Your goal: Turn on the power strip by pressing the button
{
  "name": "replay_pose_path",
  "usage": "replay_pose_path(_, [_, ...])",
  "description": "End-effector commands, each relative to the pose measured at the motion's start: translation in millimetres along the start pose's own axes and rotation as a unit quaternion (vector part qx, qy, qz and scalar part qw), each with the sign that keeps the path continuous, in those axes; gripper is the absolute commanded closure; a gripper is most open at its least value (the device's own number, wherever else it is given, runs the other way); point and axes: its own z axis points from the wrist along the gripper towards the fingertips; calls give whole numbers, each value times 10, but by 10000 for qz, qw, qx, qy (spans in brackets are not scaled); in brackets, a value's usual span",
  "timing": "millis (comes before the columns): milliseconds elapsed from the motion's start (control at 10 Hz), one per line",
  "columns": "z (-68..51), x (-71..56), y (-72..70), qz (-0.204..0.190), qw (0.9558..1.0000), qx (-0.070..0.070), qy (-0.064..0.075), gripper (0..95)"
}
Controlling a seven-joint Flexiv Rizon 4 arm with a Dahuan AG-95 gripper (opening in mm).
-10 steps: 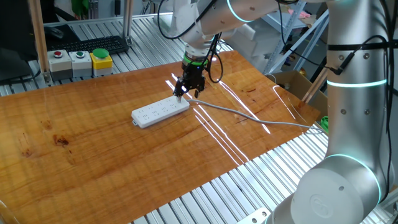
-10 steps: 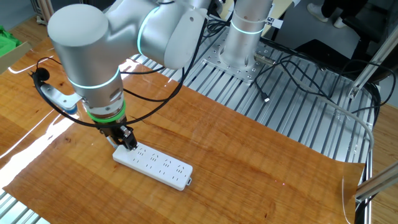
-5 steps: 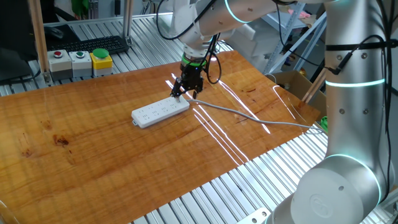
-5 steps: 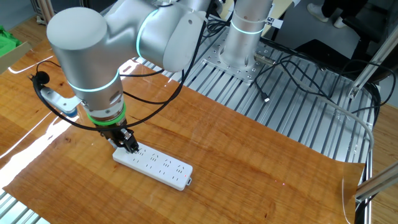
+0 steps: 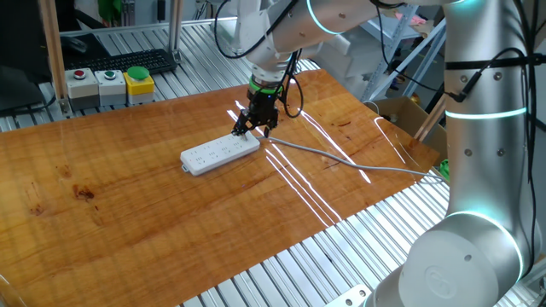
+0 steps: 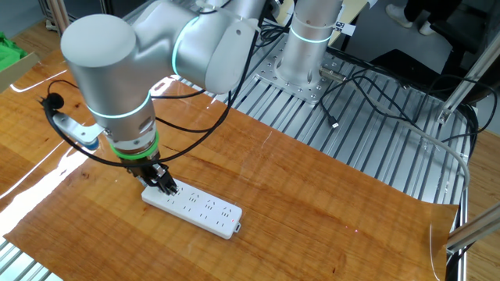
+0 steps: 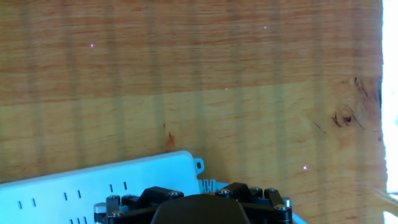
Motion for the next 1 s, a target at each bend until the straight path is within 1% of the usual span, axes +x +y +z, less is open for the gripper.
replay_pose_path(100, [-21, 12, -8, 21, 10000, 18, 59, 190])
replay_pose_path(200, [-34, 18, -13, 45, 10000, 32, 72, 190])
replay_pose_path(300, [-60, 32, -22, 69, 9999, 32, 126, 190])
replay_pose_path(400, [-76, 41, -28, 67, 9999, 36, 133, 0])
replay_pose_path(500, [-182, 87, -66, 43, 9998, 81, 170, 0])
replay_pose_path(600, [-241, 121, -83, 50, 9998, 87, 183, 0])
replay_pose_path(800, [-311, 164, -94, 54, 9997, 104, 226, 0])
replay_pose_path(1000, [-341, 182, -94, 143, 9995, 136, 236, 0])
